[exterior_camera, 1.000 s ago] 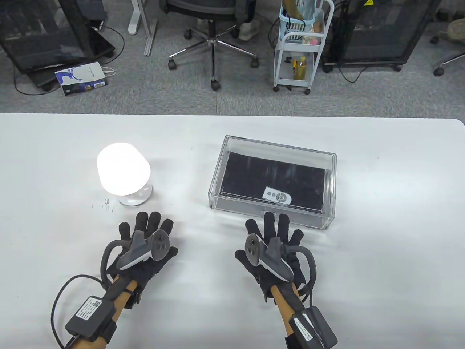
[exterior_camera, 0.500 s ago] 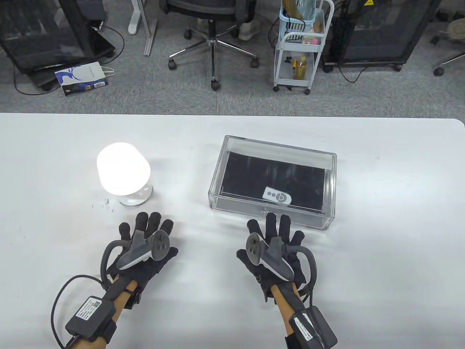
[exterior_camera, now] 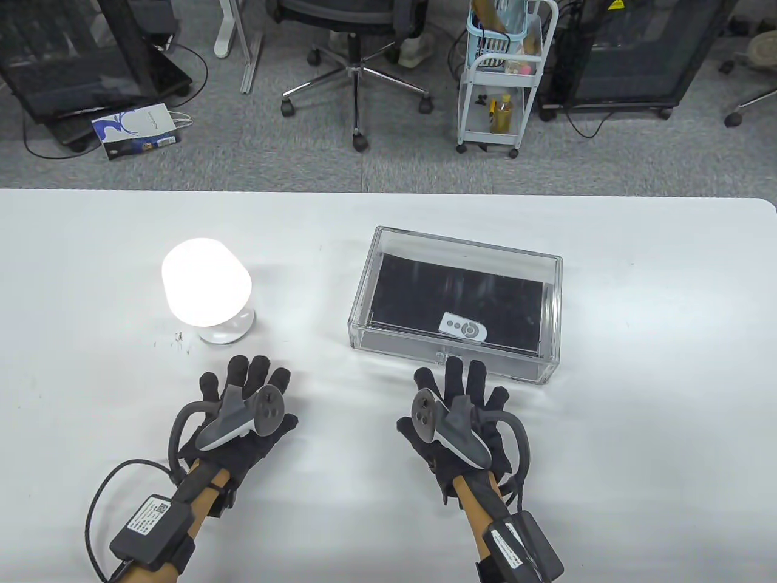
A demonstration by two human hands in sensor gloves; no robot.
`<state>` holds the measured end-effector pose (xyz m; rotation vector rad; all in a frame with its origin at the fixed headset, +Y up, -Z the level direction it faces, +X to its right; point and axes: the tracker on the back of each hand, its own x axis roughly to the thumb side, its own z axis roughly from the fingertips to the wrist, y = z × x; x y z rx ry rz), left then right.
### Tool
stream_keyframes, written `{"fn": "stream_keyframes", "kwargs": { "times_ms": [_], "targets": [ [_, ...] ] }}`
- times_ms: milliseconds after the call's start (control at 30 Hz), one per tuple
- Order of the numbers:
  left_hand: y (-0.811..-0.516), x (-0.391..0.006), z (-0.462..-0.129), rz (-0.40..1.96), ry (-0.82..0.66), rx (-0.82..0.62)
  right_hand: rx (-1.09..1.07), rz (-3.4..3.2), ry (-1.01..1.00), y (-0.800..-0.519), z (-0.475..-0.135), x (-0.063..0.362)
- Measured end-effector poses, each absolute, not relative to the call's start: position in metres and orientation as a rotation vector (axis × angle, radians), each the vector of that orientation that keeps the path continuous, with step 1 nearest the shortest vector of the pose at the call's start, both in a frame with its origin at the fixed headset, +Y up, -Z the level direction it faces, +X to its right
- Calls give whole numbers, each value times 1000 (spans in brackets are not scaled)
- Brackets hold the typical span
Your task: Take out the desk lamp remote control from the drawer and turn on the desk lamp
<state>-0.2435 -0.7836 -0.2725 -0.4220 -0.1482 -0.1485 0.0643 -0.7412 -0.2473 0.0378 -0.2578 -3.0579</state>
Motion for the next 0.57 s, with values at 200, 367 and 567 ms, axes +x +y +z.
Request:
{"fn": "stream_keyframes", "kwargs": {
  "times_ms": [200,367,567],
  "targets": [
    [-783,-244,-272,-150,-148,-422,42,-3057,-265,-741,-247,65],
    [-784,-243,-272,-153,-148,-425,45,-3059,-265,-741,-247,65],
    [-784,-243,-272,-157,-150,-428,47,-3056,-270,-741,-247,65]
  ]
}}
